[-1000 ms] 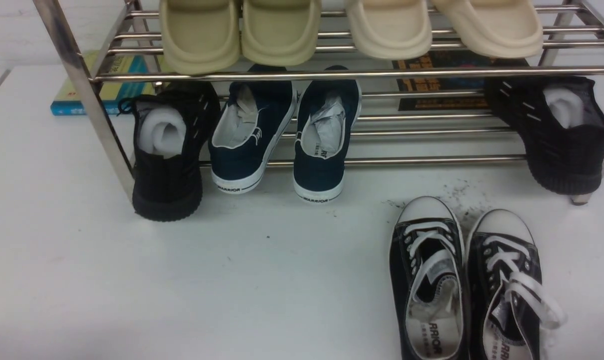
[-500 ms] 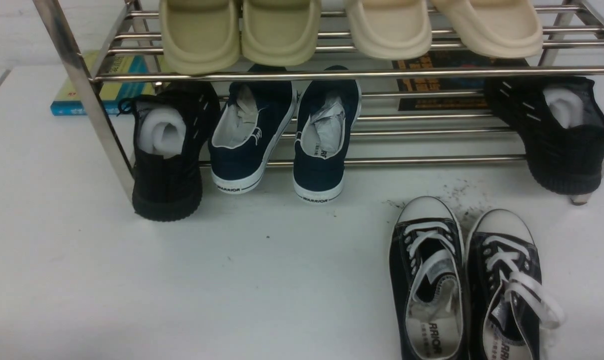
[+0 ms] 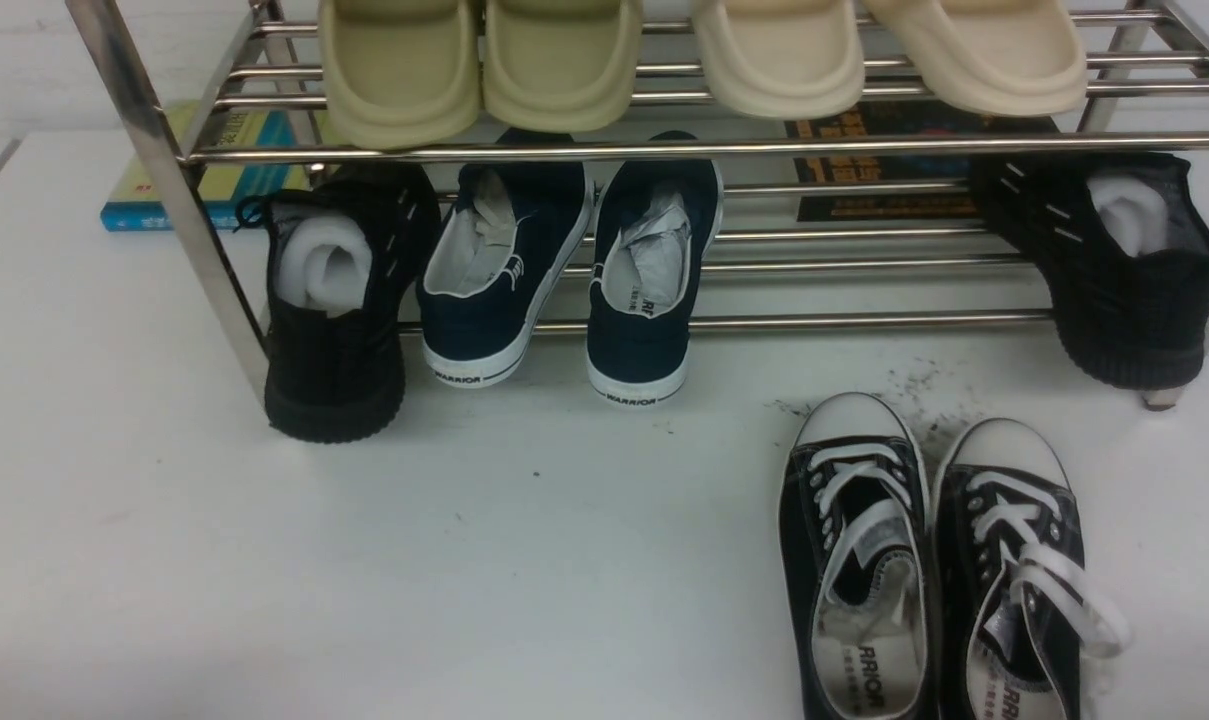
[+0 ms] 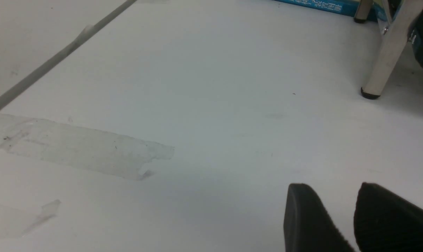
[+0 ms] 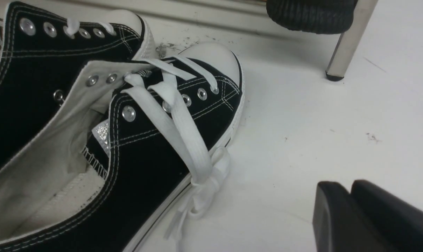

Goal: Take the shoes off the shelf with your hand on the white table.

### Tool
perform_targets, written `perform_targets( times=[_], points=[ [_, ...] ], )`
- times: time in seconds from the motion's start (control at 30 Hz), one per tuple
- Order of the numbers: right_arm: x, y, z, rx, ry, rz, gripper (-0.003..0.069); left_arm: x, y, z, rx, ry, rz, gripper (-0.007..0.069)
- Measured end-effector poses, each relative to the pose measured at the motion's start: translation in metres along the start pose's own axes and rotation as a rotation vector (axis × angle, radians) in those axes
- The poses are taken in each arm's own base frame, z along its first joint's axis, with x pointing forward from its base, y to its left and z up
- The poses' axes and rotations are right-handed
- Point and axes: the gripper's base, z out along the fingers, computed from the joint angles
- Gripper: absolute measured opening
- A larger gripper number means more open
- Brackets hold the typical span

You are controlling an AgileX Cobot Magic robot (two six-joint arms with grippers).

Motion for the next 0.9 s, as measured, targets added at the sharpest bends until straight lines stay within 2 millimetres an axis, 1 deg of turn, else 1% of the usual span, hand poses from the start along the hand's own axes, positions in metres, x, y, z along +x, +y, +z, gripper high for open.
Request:
perform_targets(
  times=[0.9],
  points=[
    [0.0001,0.0,0.0,0.0,0.001,-0.001,0.0122,0.0006,-0.0008,0.0,0.008,0.007,-0.002,0.0242]
  ],
)
